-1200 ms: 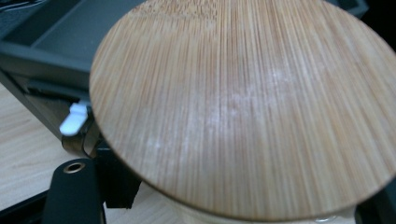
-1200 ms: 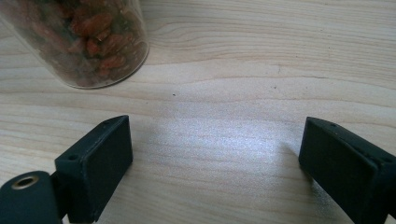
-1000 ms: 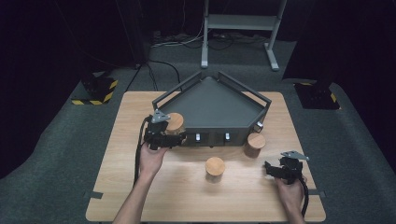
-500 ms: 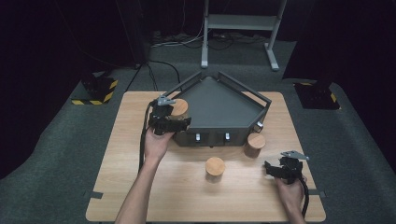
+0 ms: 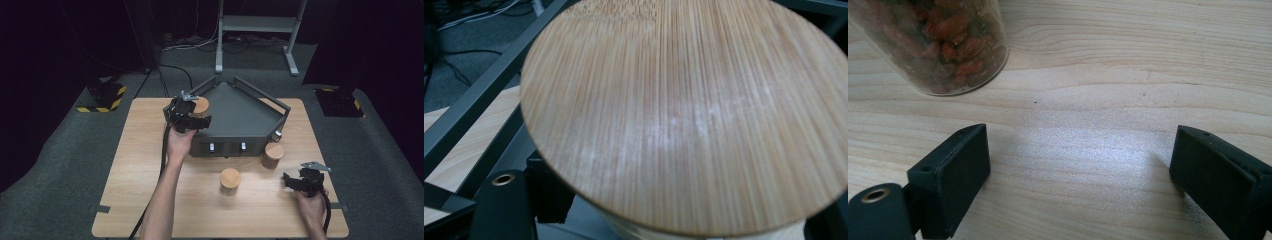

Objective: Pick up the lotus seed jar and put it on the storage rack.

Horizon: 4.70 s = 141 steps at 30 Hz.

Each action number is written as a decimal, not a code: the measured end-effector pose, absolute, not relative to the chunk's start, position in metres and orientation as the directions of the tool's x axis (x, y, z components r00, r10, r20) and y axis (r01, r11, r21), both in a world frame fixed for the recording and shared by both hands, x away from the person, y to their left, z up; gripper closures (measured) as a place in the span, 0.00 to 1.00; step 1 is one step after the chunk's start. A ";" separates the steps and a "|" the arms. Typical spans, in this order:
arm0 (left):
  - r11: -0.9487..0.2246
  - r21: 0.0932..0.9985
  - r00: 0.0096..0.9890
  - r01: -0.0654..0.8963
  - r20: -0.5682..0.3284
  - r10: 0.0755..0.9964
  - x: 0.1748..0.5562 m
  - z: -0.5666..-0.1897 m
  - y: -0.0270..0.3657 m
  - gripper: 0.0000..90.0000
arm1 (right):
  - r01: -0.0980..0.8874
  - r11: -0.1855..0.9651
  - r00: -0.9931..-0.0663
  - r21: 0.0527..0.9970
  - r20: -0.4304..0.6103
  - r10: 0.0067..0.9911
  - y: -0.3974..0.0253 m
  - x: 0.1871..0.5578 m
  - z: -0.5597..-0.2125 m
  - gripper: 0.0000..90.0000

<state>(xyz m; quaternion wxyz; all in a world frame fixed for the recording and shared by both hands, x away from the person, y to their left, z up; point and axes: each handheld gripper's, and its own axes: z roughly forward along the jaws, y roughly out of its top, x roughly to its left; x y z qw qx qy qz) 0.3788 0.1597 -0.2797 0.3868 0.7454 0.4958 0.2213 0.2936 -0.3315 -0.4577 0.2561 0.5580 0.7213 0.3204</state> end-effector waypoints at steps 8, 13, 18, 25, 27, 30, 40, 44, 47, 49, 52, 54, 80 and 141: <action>-0.216 0.775 0.369 0.594 -0.024 0.929 0.394 -0.290 0.144 0.28 | 0.641 0.172 -0.246 0.748 -0.012 0.969 -0.332 0.294 -0.458 0.09; -0.197 0.773 0.345 0.603 -0.030 0.938 0.398 -0.296 0.142 0.28 | 0.641 0.172 -0.246 0.748 -0.012 0.969 -0.332 0.294 -0.458 0.09; -0.204 0.771 0.343 0.603 -0.020 0.939 0.400 -0.302 0.138 0.28 | 0.641 0.172 -0.246 0.748 -0.012 0.969 -0.332 0.294 -0.458 0.09; -0.191 0.772 0.332 0.606 -0.027 0.943 0.402 -0.311 0.136 0.28 | 0.641 0.172 -0.246 0.748 -0.012 0.969 -0.332 0.294 -0.458 0.09; -0.195 0.770 0.333 0.607 -0.023 0.943 0.402 -0.312 0.135 0.28 | 0.641 0.172 -0.246 0.748 -0.012 0.969 -0.332 0.294 -0.458 0.09; -0.203 0.767 0.333 0.608 -0.014 0.943 0.403 -0.314 0.134 0.28 | 0.641 0.172 -0.246 0.748 -0.012 0.969 -0.332 0.294 -0.458 0.09; -0.202 0.780 0.333 0.592 -0.008 0.943 0.399 -0.322 0.133 0.28 | 0.641 0.173 -0.246 0.748 -0.012 0.969 -0.331 0.294 -0.458 0.09; -0.212 0.786 0.336 0.581 0.006 0.942 0.396 -0.324 0.132 0.28 | 0.641 0.172 -0.246 0.748 -0.012 0.969 -0.331 0.294 -0.458 0.09; -0.214 0.786 0.336 0.580 0.009 0.942 0.396 -0.324 0.131 0.28 | 0.641 0.172 -0.246 0.748 -0.012 0.969 -0.331 0.294 -0.458 0.09; -0.214 0.786 0.334 0.580 0.010 0.942 0.396 -0.325 0.131 0.28 | 0.641 0.173 -0.247 0.748 -0.012 0.969 -0.331 0.294 -0.458 0.09; -0.209 0.788 0.330 0.579 0.008 0.944 0.395 -0.325 0.130 0.28 | 0.641 0.173 -0.246 0.748 -0.012 0.969 -0.331 0.294 -0.458 0.09; -0.211 0.785 0.328 0.583 0.011 0.945 0.394 -0.325 0.130 0.25 | 0.641 0.173 -0.246 0.748 -0.013 0.969 -0.331 0.294 -0.458 0.09; -0.210 0.810 0.364 0.547 -0.005 0.931 0.339 -0.305 0.169 0.06 | 0.641 0.173 -0.246 0.748 -0.013 0.969 -0.331 0.294 -0.458 0.09; -0.162 0.843 0.369 0.513 -0.046 0.928 0.281 -0.331 0.207 0.07 | 0.641 0.173 -0.245 0.748 -0.014 0.969 -0.331 0.294 -0.458 0.09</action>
